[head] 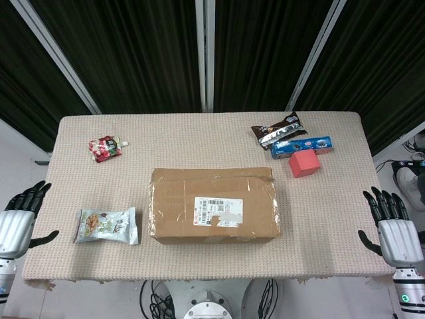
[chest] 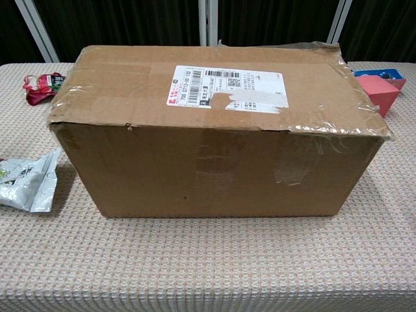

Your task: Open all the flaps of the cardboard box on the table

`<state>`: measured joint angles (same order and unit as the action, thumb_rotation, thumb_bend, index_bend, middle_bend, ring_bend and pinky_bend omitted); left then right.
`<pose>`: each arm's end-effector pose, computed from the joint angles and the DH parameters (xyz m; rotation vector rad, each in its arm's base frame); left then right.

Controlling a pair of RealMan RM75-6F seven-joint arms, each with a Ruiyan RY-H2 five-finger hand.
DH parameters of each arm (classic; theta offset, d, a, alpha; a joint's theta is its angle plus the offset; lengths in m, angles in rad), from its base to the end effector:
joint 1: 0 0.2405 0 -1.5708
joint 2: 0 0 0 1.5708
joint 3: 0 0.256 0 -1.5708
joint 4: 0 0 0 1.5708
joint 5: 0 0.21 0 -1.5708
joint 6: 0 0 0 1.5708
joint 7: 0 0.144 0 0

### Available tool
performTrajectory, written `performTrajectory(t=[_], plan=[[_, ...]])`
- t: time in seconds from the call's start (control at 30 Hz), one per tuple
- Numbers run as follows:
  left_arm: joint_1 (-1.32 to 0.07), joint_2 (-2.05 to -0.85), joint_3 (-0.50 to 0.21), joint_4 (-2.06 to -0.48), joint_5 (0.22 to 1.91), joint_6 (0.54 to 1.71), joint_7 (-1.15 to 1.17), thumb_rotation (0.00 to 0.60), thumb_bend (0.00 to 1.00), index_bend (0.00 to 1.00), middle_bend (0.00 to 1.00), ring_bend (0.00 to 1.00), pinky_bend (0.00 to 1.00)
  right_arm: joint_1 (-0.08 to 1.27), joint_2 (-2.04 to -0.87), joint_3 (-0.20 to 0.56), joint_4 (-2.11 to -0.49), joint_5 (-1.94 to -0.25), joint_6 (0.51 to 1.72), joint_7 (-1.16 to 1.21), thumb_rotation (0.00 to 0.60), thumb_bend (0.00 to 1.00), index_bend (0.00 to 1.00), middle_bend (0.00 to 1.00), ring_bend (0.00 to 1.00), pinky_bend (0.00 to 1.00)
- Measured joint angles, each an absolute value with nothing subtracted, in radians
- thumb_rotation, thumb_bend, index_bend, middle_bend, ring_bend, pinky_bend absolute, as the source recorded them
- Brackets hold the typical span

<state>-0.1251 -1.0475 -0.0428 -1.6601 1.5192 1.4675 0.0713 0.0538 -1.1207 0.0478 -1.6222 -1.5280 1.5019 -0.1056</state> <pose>-0.2983 0.1912 0.1730 -1.4664 -0.8121 -0.8626 -0.3097 -0.1708 0.1580 1.4136 -0.8286 0.8373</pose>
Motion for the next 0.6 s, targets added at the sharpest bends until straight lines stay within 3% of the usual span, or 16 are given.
performTrajectory(t=[0.23, 0.4, 0.47, 0.6], plan=[[-0.124, -1.049, -0.039, -1.674, 1.535, 1.476, 0.061, 0.589, 0.0, 0.04, 0.07, 0.12, 0.2, 0.047, -1.117, 0.042, -1.607, -1.531, 1.506, -0.088, 0.6, 0.18, 0.0, 0.0, 0.0, 0.0], [-0.128, -1.01, -0.04, -1.706, 1.556, 1.483, 0.02, 0.518, 0.12, 0.04, 0.07, 0.12, 0.2, 0.038, -1.116, 0.036, -1.589, -1.547, 1.526, -0.056, 0.6, 0.18, 0.0, 0.0, 0.0, 0.0], [-0.134, -0.984, -0.048, -1.722, 1.564, 1.487, 0.003, 0.516, 0.15, 0.04, 0.08, 0.12, 0.2, 0.034, -1.116, 0.037, -1.585, -1.551, 1.536, -0.052, 0.6, 0.18, 0.0, 0.0, 0.0, 0.0], [-0.16, -0.927, -0.077, -1.762, 1.574, 1.487, -0.055, 0.515, 0.12, 0.05, 0.1, 0.12, 0.21, 0.031, -1.113, 0.04, -1.587, -1.55, 1.542, -0.051, 0.6, 0.18, 0.0, 0.0, 0.0, 0.0]])
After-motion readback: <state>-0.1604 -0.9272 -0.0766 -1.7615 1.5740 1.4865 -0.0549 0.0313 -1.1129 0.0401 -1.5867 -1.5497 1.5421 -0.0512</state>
